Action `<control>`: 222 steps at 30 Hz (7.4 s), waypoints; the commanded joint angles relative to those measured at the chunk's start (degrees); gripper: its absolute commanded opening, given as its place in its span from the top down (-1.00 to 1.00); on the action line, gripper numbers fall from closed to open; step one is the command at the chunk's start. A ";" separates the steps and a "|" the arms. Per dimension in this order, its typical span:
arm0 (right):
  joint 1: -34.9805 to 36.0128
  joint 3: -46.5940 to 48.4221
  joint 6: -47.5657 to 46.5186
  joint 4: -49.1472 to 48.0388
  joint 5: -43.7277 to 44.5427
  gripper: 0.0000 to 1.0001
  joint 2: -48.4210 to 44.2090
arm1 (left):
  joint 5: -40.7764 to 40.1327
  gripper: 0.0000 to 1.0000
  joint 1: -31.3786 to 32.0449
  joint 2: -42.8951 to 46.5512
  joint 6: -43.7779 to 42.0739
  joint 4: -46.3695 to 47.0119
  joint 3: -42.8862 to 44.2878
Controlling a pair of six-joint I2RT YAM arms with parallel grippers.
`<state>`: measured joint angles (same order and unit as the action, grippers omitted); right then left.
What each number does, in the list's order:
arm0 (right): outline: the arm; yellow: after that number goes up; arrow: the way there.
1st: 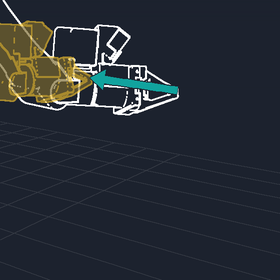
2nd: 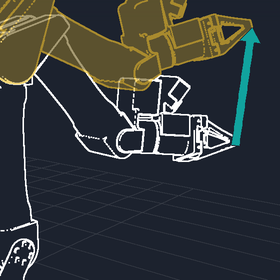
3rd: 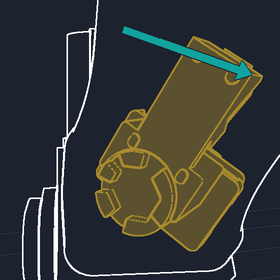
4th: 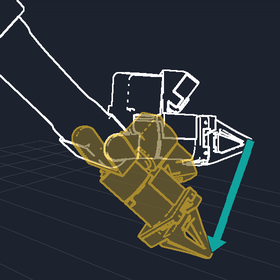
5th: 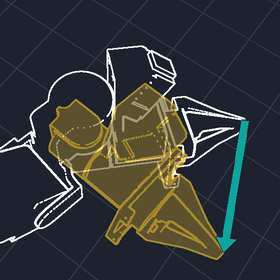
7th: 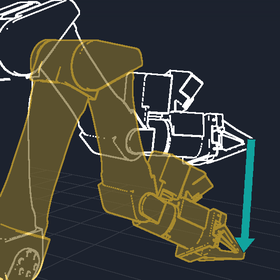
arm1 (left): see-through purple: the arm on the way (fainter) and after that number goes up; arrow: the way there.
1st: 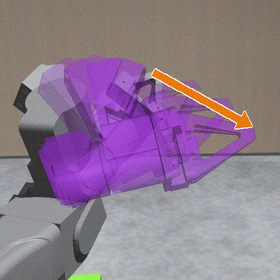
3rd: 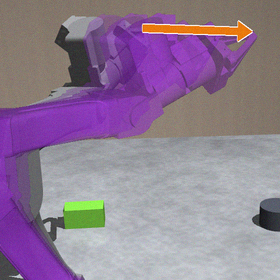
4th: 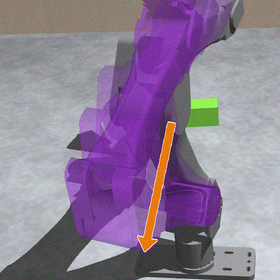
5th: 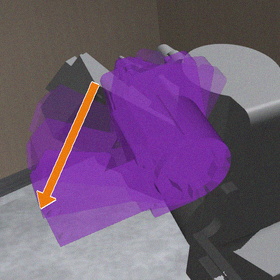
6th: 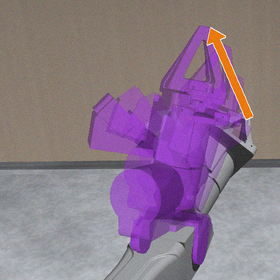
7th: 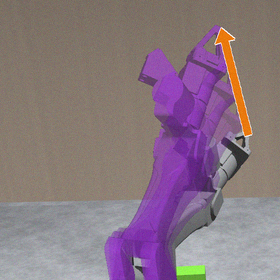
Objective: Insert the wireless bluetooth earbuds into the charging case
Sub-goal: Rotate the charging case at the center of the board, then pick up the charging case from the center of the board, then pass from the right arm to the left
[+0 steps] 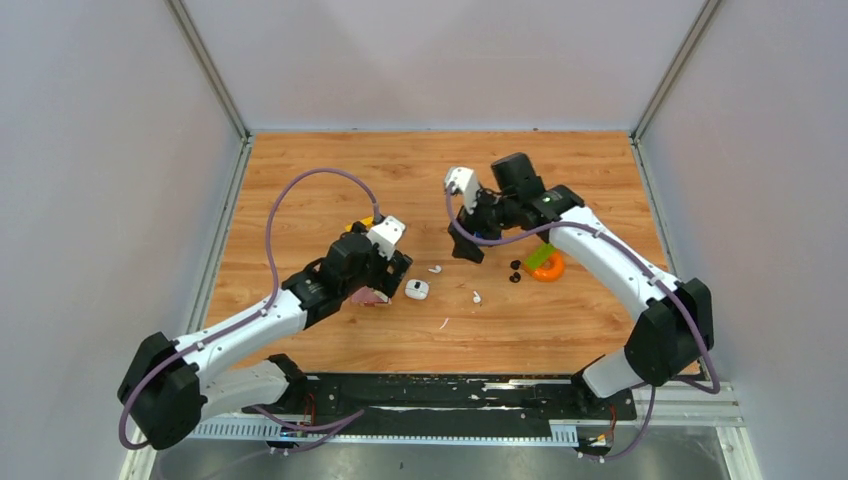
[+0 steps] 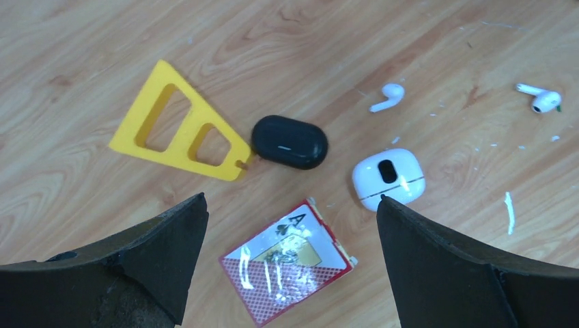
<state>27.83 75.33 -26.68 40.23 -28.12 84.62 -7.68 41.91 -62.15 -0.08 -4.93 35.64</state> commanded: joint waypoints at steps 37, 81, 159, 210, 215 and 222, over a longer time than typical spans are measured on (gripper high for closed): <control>17.74 6.96 -4.88 -3.72 2.27 -0.42 28.26 | -32.23 -1.00 -6.46 11.53 8.22 1.51 -2.04; 21.68 7.79 33.30 -7.33 18.44 -0.47 24.16 | -32.40 -1.00 -6.42 10.90 4.49 4.69 -3.33; 17.05 -1.20 -25.27 -8.59 -0.79 -0.18 25.69 | -23.07 -1.00 -6.47 11.25 3.86 4.71 -3.21; 17.17 -7.89 -12.62 -10.47 9.21 0.38 -1.24 | 32.68 -0.87 -6.89 0.86 22.56 19.69 -1.46; 17.18 -8.14 -13.90 -8.54 10.48 0.38 -3.22 | 35.46 -0.85 -7.17 -0.24 31.42 27.21 -3.26; 17.20 -6.86 -13.22 -6.11 9.77 0.39 -5.72 | 39.05 -0.76 -10.76 -5.62 48.12 39.41 -5.94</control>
<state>44.97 66.78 -40.56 33.21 -18.06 82.04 27.51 33.06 -64.79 36.32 25.34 30.39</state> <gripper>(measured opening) 0.487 0.896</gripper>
